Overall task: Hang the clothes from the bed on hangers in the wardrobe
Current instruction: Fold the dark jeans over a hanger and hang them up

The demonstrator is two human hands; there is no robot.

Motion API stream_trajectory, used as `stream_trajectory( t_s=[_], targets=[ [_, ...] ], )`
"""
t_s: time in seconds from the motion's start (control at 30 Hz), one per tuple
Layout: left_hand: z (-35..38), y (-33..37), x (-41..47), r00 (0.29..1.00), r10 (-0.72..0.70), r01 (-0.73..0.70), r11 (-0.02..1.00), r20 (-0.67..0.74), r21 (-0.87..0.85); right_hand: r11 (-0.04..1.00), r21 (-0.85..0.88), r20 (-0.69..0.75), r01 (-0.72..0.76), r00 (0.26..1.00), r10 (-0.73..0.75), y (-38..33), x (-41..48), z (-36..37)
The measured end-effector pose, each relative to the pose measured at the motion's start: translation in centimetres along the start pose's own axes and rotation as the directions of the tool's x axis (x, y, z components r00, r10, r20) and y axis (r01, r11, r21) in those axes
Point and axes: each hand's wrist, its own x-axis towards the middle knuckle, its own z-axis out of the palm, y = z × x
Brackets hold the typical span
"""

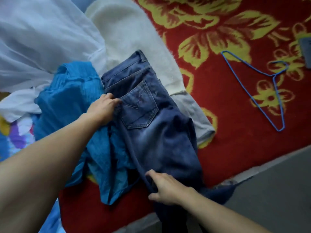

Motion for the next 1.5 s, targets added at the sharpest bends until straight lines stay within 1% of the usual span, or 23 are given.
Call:
stream_trajectory(
  t_s=[0.03,0.07,0.1,0.17,0.27,0.43,0.5,0.57,0.73,0.8,0.87,0.93,1.0,1.03,1.07,1.1,1.17,1.27,1.33,1.37,1.4,1.47,1.5],
  targets=[
    [1.0,0.2,-0.3,0.998,-0.019,0.021,0.999,0.062,-0.024,1.0,0.006,0.031,0.002,1.0,-0.002,0.4,0.6,0.8],
    [1.9,0.5,-0.7,0.995,-0.035,0.039,0.998,0.09,-0.043,1.0,0.016,0.024,-0.003,1.0,0.003,0.8,1.0,1.2],
    [2.5,1.1,-1.0,0.994,-0.056,0.061,0.997,0.09,-0.05,0.999,0.039,-0.035,-0.005,0.999,0.006,1.1,1.3,1.4],
    [3.6,2.3,-1.6,0.997,-0.075,0.076,0.997,0.03,-0.019,0.993,0.117,-0.249,-0.02,0.967,0.049,2.0,1.2,0.7],
    [4.5,4.4,-2.6,0.997,-0.022,0.024,0.999,-0.076,0.026,0.976,0.217,-0.515,-0.024,0.847,0.136,3.8,0.2,-2.2],
    [2.0,7.1,-2.7,0.996,-0.065,0.061,0.995,-0.053,-0.075,0.949,0.278,-0.685,-0.148,0.663,0.304,6.6,-3.2,-11.6],
    [0.1,8.2,-2.1,0.996,-0.073,0.065,0.989,-0.048,-0.136,0.924,0.305,-0.708,-0.23,0.595,0.381,7.3,-4.3,-15.4],
    [-1.6,9.5,-1.2,0.997,-0.065,0.054,0.977,-0.045,-0.204,0.895,0.349,-0.706,-0.276,0.55,0.445,8.2,-5.0,-18.8],
    [-4.0,14.2,2.4,0.996,-0.051,0.031,0.968,-0.075,-0.249,0.859,0.385,-0.745,-0.338,0.436,0.505,12.2,-6.3,-25.9],
    [-3.8,15.8,4.3,0.989,-0.1,0.073,0.968,-0.105,-0.24,0.832,0.427,-0.744,-0.354,0.385,0.546,15.3,-6.4,-28.4],
    [-2.9,17.1,6.1,0.978,-0.186,0.156,0.953,-0.097,-0.26,0.8,0.473,-0.752,-0.371,0.303,0.585,19.1,-6.3,-30.9],
    [-1.3,17.9,7.8,0.962,-0.269,0.245,0.93,-0.053,-0.276,0.745,0.548,-0.733,-0.38,0.211,0.647,23.1,-5.9,-33.3],
    [0.7,18.8,9.2,0.948,-0.315,0.299,0.929,-0.041,-0.216,0.657,0.667,-0.665,-0.351,0.116,0.738,26.5,-5.5,-35.8],
    [1.6,19.3,9.8,0.944,-0.327,0.315,0.933,-0.044,-0.171,0.611,0.724,-0.621,-0.321,0.081,0.779,28.1,-5.1,-37.0],
    [2.4,19.9,10.2,0.939,-0.341,0.332,0.933,-0.046,-0.138,0.566,0.776,-0.573,-0.28,0.065,0.817,29.4,-4.8,-38.0],
    [3.1,20.4,10.6,0.931,-0.362,0.354,0.927,-0.049,-0.125,0.539,0.81,-0.538,-0.23,0.072,0.84,30.5,-4.2,-38.9],
    [3.8,21.2,11.1,0.913,-0.404,0.392,0.909,-0.062,-0.14,0.513,0.844,-0.499,-0.155,0.127,0.858,32.0,-2.9,-40.2],
    [3.7,21.4,11.0,0.901,-0.43,0.418,0.895,-0.051,-0.154,0.555,0.831,-0.533,-0.038,0.231,0.814,32.9,-0.5,-41.6],
    [2.8,21.1,10.7,0.908,-0.418,0.408,0.896,-0.023,-0.173,0.588,0.807,-0.578,0.052,0.273,0.769,29.8,0.4,-42.9],
    [2.1,21.0,10.4,0.911,-0.413,0.403,0.893,-0.01,-0.2,0.641,0.764,-0.63,0.071,0.296,0.718,27.5,0.8,-43.7],
    [1.3,20.8,10.1,0.912,-0.411,0.4,0.885,0.005,-0.24,0.715,0.696,-0.688,0.06,0.341,0.641,25.1,1.1,-44.4],
    [-0.4,20.5,9.2,0.908,-0.418,0.401,0.853,0.025,-0.335,0.857,0.505,-0.797,0.1,0.434,0.42,20.0,1.8,-45.8],
    [-1.1,20.2,8.7,0.903,-0.43,0.405,0.833,0.018,-0.377,0.905,0.402,-0.828,0.142,0.477,0.294,17.4,2.2,-46.4]
  ],
)
